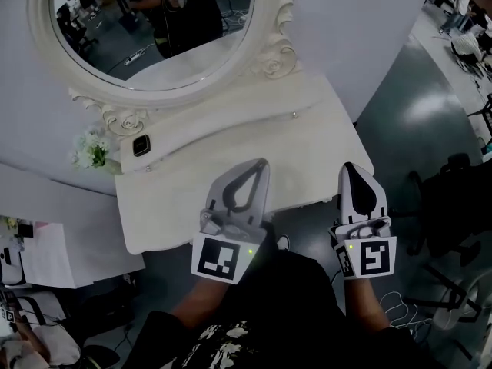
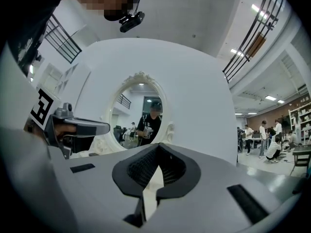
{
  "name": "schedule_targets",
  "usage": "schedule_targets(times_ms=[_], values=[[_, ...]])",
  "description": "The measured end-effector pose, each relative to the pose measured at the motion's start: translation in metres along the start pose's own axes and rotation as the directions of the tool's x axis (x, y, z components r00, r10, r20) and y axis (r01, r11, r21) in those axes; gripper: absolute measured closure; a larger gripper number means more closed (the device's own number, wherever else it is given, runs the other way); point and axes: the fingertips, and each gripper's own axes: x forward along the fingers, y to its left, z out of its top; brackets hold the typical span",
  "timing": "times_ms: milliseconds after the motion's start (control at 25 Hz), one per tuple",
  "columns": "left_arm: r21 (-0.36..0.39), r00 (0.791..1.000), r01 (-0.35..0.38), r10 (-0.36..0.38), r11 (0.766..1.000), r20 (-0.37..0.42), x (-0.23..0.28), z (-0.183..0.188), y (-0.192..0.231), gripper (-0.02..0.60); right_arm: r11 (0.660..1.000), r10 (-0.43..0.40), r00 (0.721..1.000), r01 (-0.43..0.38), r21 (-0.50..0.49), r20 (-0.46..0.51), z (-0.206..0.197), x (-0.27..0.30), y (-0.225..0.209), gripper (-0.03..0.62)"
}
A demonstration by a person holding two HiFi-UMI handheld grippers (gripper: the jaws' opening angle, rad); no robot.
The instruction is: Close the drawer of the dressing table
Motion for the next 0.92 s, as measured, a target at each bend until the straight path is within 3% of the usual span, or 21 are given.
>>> schedule_targets(times_ms=[280,920], values=[[0.010,1.000,-0.001,0.000,1.000,0.017,0.001,0.007,0.000,0.580,1.000,0.002,1.000,-0.002,-0.019,0.028,0.013,0.000,0.002,0.597],[0.039,1.000,-0.007,0.008,0.999,-0.023,0.010,-0.001,0.002,0.580,1.000,0.027,1.000,-0.027,-0.007,0.007,-0.004,0.011,-0.007,0.597]])
